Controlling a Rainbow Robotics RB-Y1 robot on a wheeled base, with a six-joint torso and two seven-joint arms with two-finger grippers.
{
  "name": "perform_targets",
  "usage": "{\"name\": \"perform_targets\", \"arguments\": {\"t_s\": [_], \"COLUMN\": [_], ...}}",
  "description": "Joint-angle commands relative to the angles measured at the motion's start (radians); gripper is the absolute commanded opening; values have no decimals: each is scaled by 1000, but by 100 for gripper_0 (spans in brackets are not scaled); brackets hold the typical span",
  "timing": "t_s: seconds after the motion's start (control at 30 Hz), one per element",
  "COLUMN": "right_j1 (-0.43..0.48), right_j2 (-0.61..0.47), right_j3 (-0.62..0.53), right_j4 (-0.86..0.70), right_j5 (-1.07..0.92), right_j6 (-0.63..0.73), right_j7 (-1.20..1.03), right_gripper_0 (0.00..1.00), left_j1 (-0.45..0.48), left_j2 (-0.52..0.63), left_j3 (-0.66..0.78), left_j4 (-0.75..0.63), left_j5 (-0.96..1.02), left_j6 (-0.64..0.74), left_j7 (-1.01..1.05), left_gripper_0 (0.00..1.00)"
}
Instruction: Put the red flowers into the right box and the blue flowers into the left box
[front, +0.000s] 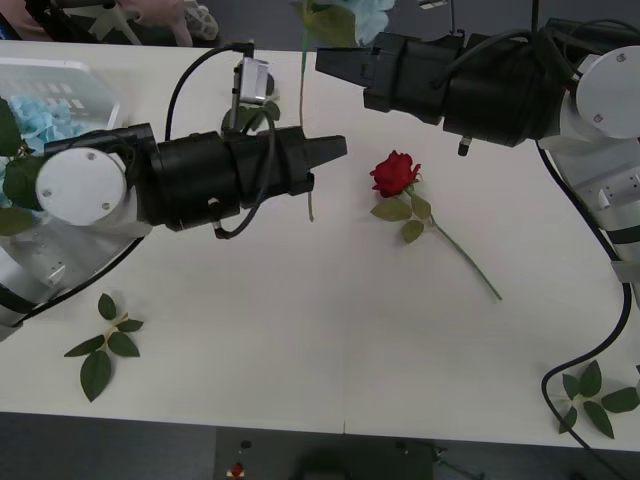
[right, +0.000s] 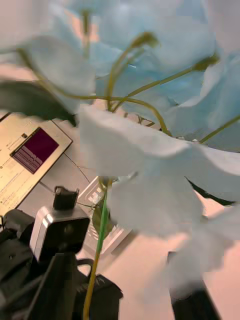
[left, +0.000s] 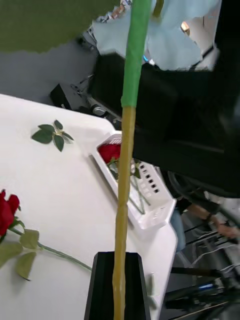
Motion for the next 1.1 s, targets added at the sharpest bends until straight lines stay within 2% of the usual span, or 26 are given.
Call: {"name": "perform_targets", "arguments": {"t_s": [0.03, 0.13, 0.23, 0.37, 0.5, 0.7, 0.87, 1.1], "right_j1": [-39, -47, -71, -154, -255, -306, -306, -306], "right_j2": [-34, -69, -137, -270, -359, -322, -255, -134], "right_j3": [-2, -2, 12, 110, 295, 444, 521, 524], "right_j4": [-18, -18, -18, -18, -20, -17, 37, 202], "right_j5": [0, 23, 75, 178, 305, 618, 835, 980], "right_j6": [19, 72, 184, 348, 412, 516, 541, 513], "right_j7": [31, -10, -134, -360, -538, -707, -720, -693], "right_gripper_0": [89, 89, 89, 89, 89, 89, 88, 89], "left_j1": [73, 155, 294, 481, 596, 619, 618, 615], "left_j2": [285, 470, 622, 693, 722, 722, 699, 699], "left_j3": [73, 168, 340, 582, 688, 700, 697, 697], "left_j4": [-74, -74, -22, 140, 298, 465, 499, 535], "left_j5": [144, 211, 252, 252, 188, -130, -208, -369], "left_j6": [37, 130, 236, 391, 475, 484, 429, 336], "left_j7": [-19, -22, -22, -14, -23, -51, -46, -43], "left_gripper_0": [0, 0, 0, 0, 0, 0, 0, 2]}}
